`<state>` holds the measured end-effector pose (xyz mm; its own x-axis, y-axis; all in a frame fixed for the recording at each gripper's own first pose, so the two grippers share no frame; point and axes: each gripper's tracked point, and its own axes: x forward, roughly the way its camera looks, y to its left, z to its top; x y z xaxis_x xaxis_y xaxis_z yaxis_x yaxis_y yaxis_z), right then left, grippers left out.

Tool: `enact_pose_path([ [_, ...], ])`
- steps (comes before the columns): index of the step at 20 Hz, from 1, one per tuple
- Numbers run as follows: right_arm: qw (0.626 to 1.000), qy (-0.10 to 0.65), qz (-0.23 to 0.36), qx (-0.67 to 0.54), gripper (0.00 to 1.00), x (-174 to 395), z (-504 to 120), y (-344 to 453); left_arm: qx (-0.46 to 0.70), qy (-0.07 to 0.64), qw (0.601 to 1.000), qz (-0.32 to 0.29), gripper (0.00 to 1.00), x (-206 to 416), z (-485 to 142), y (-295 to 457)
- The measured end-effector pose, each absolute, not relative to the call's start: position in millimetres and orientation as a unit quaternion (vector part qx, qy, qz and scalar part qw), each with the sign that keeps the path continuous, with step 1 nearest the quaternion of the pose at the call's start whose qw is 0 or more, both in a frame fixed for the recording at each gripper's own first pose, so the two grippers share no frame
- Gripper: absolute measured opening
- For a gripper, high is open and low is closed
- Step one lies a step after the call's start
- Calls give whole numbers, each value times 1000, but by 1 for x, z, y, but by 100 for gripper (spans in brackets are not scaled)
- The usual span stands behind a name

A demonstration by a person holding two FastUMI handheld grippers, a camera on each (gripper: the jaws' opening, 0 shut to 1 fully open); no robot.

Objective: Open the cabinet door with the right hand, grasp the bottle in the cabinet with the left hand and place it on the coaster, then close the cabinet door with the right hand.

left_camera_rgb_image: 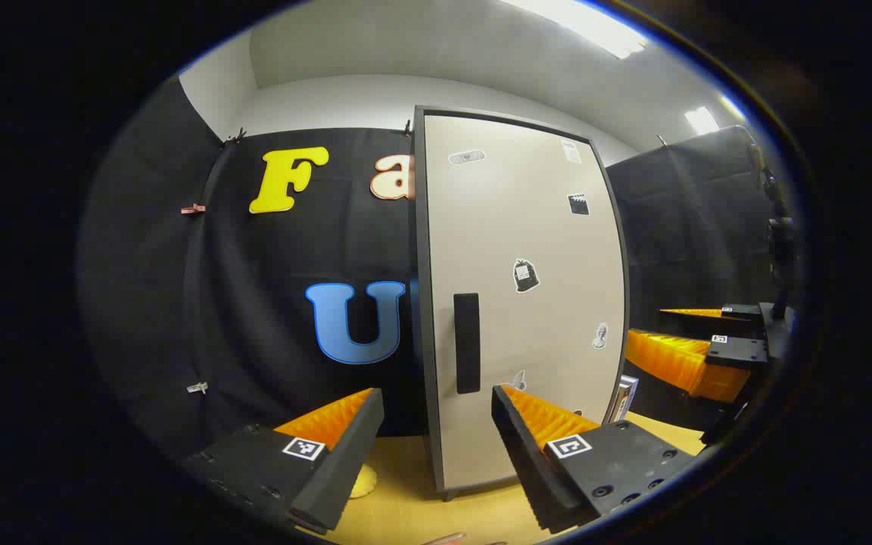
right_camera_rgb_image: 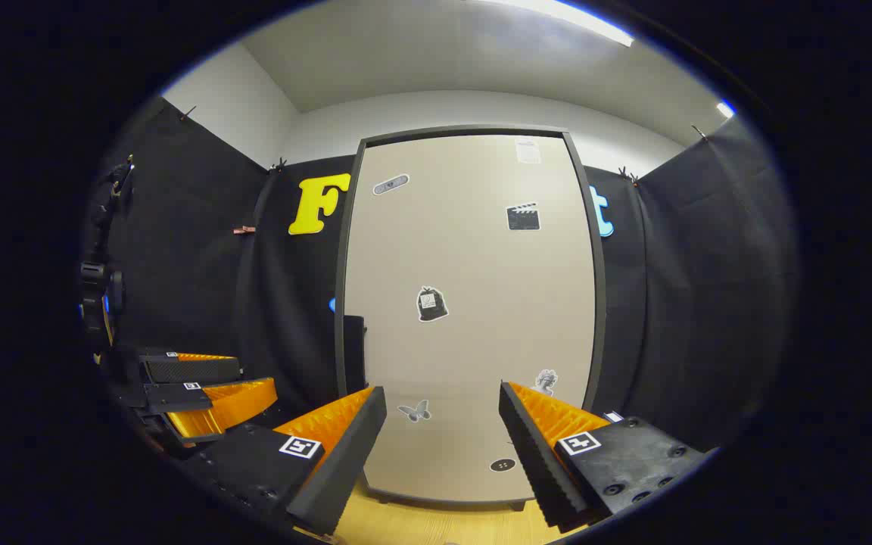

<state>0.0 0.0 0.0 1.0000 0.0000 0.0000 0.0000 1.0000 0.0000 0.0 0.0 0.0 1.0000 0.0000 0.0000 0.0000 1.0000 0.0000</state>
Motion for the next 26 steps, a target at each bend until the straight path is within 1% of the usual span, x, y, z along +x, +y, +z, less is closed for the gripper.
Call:
enact_pose_path([
  [14,1000,1,18,14,98,6,-1,3,4,-6,1000,3,91,5,1,0],
  [26,1000,-1,21,15,98,22,-3,22,10,-7,1000,15,91,7,-4,27],
])
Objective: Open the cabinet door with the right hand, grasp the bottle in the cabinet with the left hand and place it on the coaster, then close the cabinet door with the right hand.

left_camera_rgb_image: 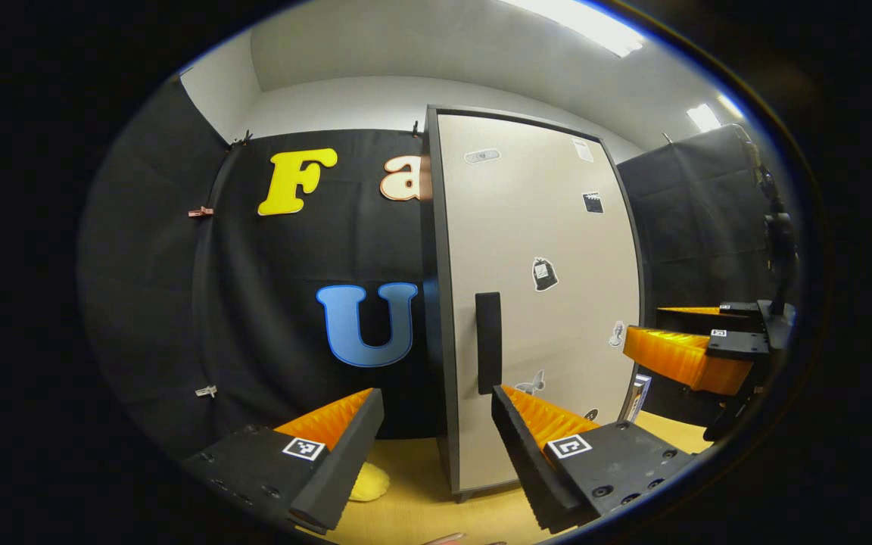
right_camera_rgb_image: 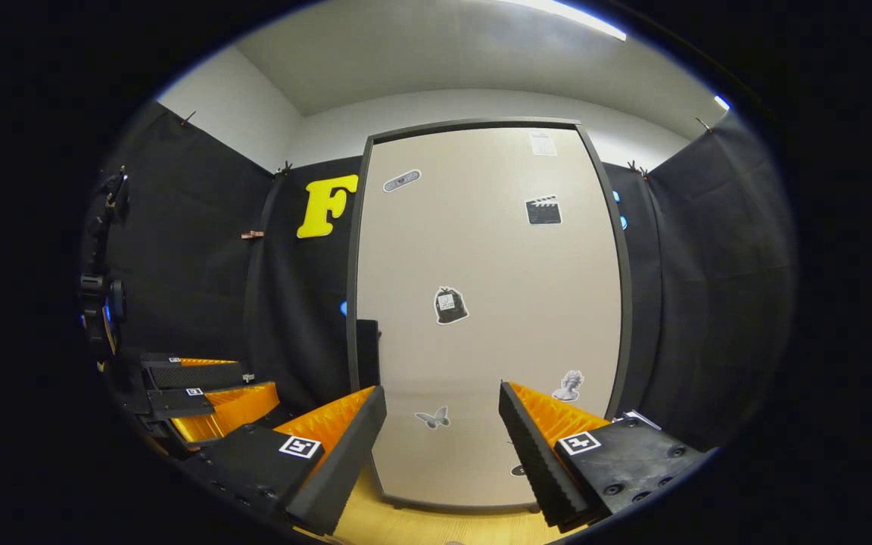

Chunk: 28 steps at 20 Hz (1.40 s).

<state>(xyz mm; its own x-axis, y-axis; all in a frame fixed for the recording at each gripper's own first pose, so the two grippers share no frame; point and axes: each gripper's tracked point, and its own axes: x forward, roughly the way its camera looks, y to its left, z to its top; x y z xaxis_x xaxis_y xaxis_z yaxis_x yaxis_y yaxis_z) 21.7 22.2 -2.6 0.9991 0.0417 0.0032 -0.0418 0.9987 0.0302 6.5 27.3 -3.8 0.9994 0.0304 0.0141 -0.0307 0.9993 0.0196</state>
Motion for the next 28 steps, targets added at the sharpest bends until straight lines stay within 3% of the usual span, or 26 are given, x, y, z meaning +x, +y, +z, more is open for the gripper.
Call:
enact_pose_path([
  [8,998,6,50,26,97,49,-11,62,9,-2,1000,24,91,2,-12,57],
  [21,1000,20,2,11,94,134,-45,110,10,19,999,38,91,9,-34,122],
  [24,999,30,-20,-2,83,148,-57,113,4,29,999,29,91,12,-42,128],
  [28,999,37,-40,-4,80,163,-67,117,3,38,999,34,91,16,-52,145],
])
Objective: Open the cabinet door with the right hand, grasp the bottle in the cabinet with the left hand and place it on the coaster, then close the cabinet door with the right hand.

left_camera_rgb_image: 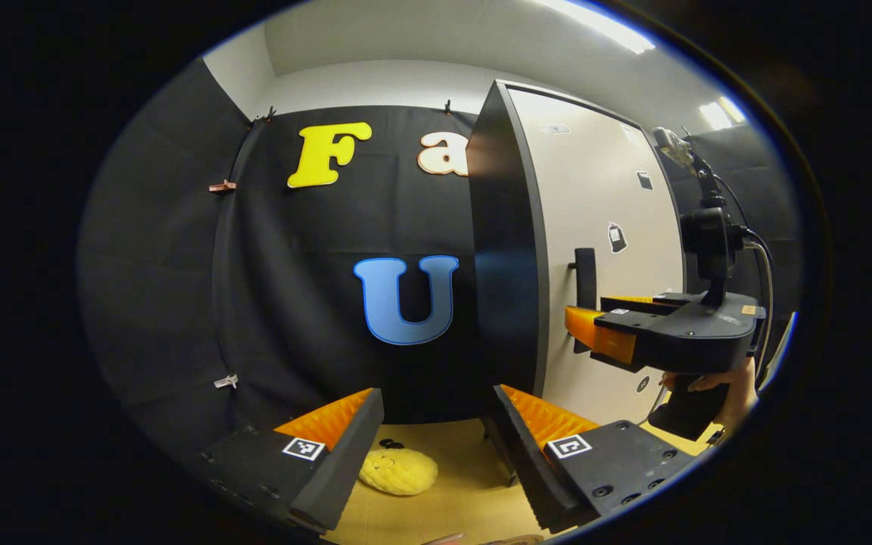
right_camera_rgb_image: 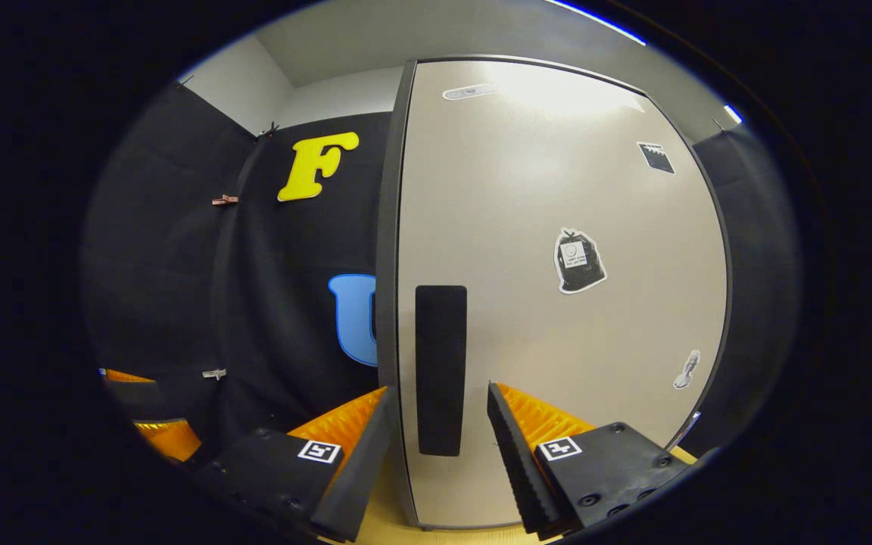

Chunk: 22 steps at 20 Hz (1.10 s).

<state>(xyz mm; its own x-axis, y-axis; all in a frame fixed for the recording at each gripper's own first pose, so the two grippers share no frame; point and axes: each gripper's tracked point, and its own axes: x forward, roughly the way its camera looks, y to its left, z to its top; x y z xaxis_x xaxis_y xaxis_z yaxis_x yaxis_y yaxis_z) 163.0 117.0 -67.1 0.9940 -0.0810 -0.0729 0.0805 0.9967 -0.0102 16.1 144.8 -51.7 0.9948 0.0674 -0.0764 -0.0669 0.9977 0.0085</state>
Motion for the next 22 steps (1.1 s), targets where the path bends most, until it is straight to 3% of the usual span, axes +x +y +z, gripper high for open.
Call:
enact_pose_path([
  [3,997,41,-62,-12,78,171,-71,116,-10,51,998,36,91,16,-63,157],
  [6,996,40,-82,-16,56,177,-74,112,-14,58,997,46,91,15,-70,170],
  [7,996,39,-80,-12,53,179,-74,114,-13,60,997,48,91,15,-72,173],
  [11,995,28,-100,-2,54,178,-65,113,-14,63,997,51,91,16,-77,180],
  [12,994,26,-103,2,39,184,-68,110,-14,64,997,51,91,16,-77,180],
  [16,995,24,-99,3,40,182,-68,111,-15,65,997,49,91,16,-80,181],
  [17,995,25,-96,1,32,182,-68,112,-16,64,997,49,91,16,-79,180],
  [20,996,24,-86,-15,24,183,-68,113,-18,64,997,44,91,14,-78,174],
  [21,996,28,-81,-19,14,183,-68,113,-16,63,997,43,91,14,-77,173],
  [22,996,34,-74,-18,14,182,-70,113,-15,62,997,42,91,12,-76,172],
])
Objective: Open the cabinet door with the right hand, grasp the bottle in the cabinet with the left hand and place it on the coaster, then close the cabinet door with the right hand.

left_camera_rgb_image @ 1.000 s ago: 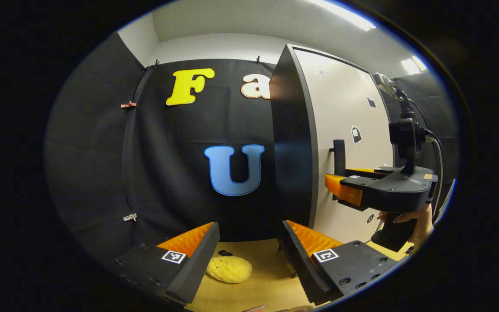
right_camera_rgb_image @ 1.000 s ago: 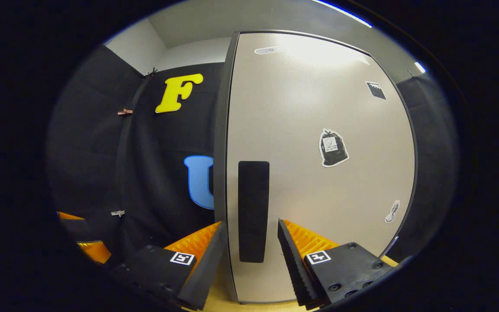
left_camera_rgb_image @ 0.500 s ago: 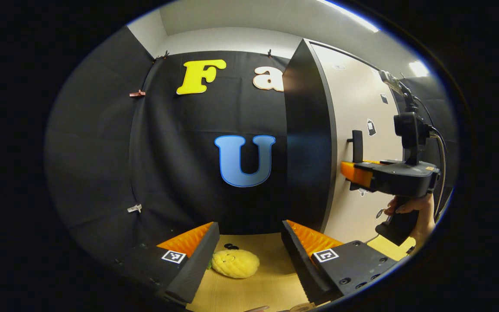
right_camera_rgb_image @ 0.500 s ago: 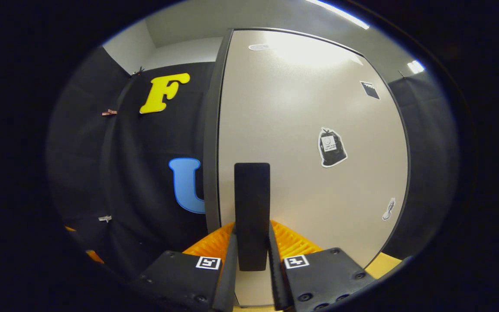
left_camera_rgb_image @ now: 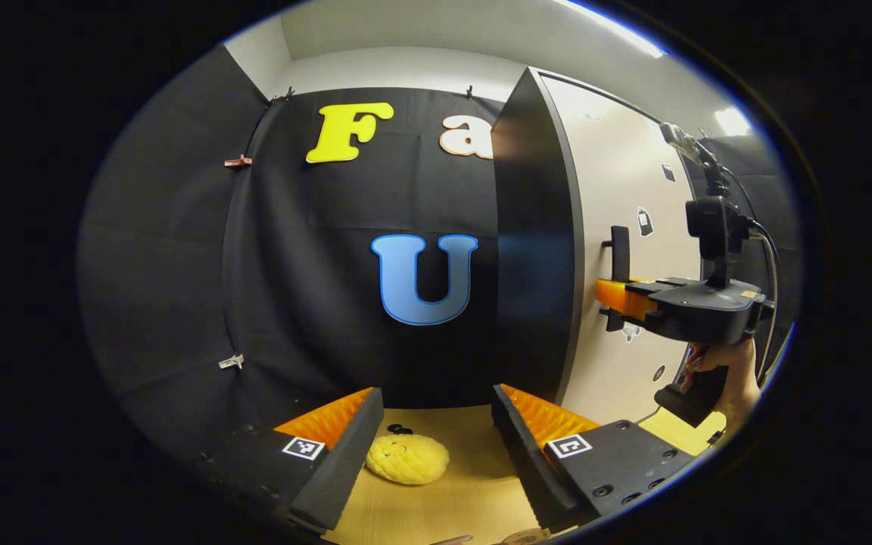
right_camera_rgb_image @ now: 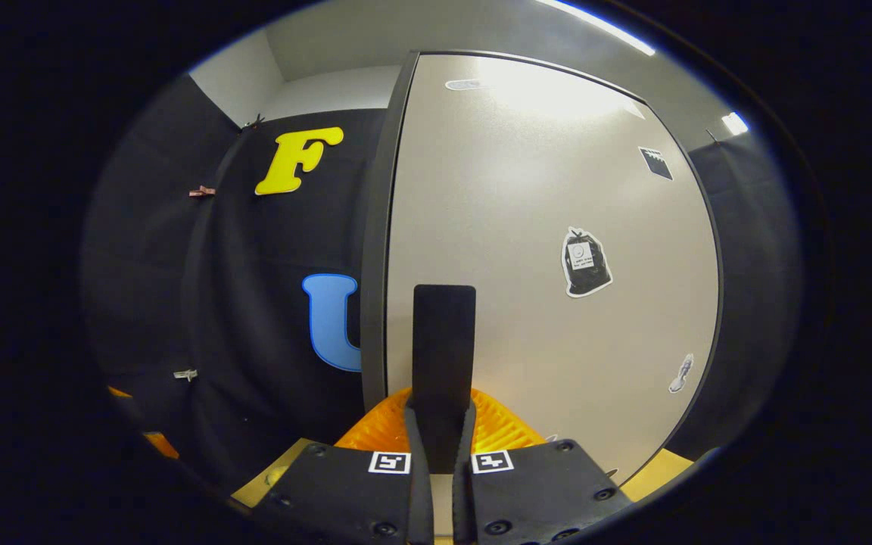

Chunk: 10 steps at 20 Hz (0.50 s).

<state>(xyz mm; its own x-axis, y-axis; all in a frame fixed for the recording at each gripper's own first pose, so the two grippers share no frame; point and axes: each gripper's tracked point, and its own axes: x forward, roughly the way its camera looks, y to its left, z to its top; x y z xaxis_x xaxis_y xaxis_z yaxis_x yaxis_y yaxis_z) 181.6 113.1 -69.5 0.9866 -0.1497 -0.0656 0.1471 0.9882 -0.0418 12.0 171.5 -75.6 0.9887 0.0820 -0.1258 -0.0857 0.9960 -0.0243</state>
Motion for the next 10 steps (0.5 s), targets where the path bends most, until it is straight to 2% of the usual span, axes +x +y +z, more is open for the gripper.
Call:
enact_pose_path([
  [10,999,54,-9,-2,14,144,-56,126,6,34,999,37,91,-10,-54,156],
])
